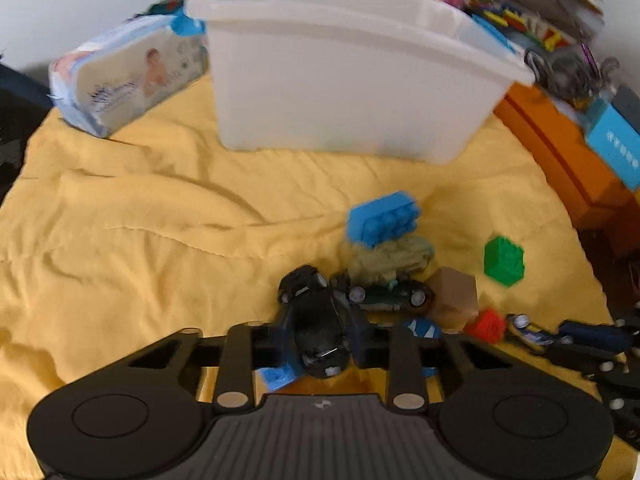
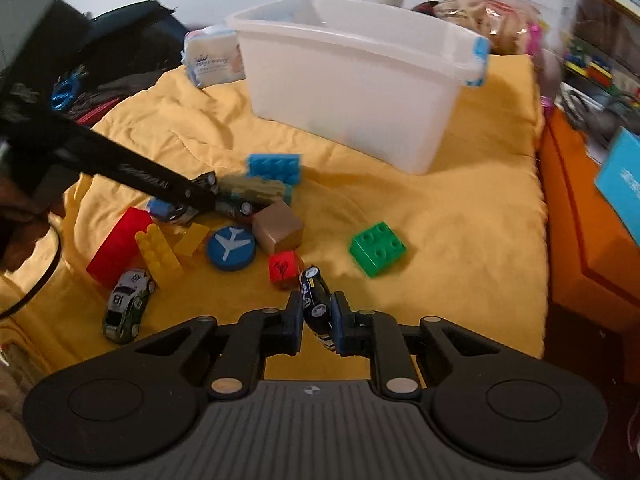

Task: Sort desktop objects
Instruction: 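Grasp the black car with the right tool while the left tool grasps the white car, then lift both held cars off the cloth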

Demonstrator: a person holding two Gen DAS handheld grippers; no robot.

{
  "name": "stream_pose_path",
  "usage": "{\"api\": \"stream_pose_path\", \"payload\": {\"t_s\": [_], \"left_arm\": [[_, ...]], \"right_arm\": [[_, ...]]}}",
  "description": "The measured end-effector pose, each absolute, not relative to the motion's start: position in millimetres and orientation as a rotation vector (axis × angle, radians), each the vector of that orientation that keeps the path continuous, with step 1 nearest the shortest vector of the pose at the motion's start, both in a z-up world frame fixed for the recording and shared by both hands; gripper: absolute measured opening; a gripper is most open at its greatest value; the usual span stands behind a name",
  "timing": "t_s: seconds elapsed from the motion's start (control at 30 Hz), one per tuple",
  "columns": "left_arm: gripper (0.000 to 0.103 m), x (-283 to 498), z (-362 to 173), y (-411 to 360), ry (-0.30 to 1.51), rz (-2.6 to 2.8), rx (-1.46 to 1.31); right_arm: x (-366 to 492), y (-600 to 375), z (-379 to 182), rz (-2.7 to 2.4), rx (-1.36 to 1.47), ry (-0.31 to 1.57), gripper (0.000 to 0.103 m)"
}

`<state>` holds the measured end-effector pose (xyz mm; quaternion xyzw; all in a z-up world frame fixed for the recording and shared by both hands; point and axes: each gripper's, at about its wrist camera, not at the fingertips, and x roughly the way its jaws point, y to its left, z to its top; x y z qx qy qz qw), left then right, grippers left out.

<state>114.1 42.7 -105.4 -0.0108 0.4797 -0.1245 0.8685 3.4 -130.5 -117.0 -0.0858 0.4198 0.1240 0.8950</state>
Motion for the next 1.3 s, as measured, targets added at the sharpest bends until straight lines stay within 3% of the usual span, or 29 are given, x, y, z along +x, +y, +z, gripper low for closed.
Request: {"api": "stream_pose_path", "payload": {"t_s": [0.03,0.23,0.5,0.6,0.67,0.73,0.87,0.97,1.1,1.3], "left_arm": [[0.024,113.4,-104.9,44.2,1.001,-0.281,-0.011],[0.014,107.1,-91.4,56.3,0.999,-0.394,-0.009],[0.014,68.3,-58.9,36.0,0.972,-0.585,-0.045],[0.017,68.2,-65.5,32.3,0.954,-0.503,-0.027],[0.025,73.2,-67.2,37.3,0.919,-0.400,-0.018],[0.044,81.5,-70.2,38.5,0.907,-0.311,-0.003],[0.045,99.5,-86.7,25.1,0.957,-0.259,0.071],[0.041,104.7,-104.5,24.8,1.008,-0.244,0.062],[0.024,104.8,-109.9,47.7,1.013,-0.257,-0.048],[0.024,74.4,-69.5,50.6,0.973,-0.392,-0.173]], "right_arm": [[1.2,-131.0,-116.7,0.247,-0.179,0.869,0.017],[-3.5,-138.2,-110.3,0.218,-0.124,0.859,0.017],[-6.6,-146.4,-111.9,0.263,-0.005,0.919,0.017],[-5.9,-151.2,-117.4,0.292,0.080,0.939,0.017],[-4.5,-152.5,-122.2,0.314,0.124,0.954,0.017],[-5.0,-151.8,-127.1,0.323,0.140,0.968,0.017],[-8.5,-153.6,-127.6,0.319,0.138,0.965,0.017],[-9.4,-154.6,-127.6,0.317,0.125,0.958,0.017],[-12.0,-153.1,-129.3,0.313,0.095,0.952,0.017],[-13.6,-158.9,-126.8,0.332,0.120,0.943,0.017]]}}
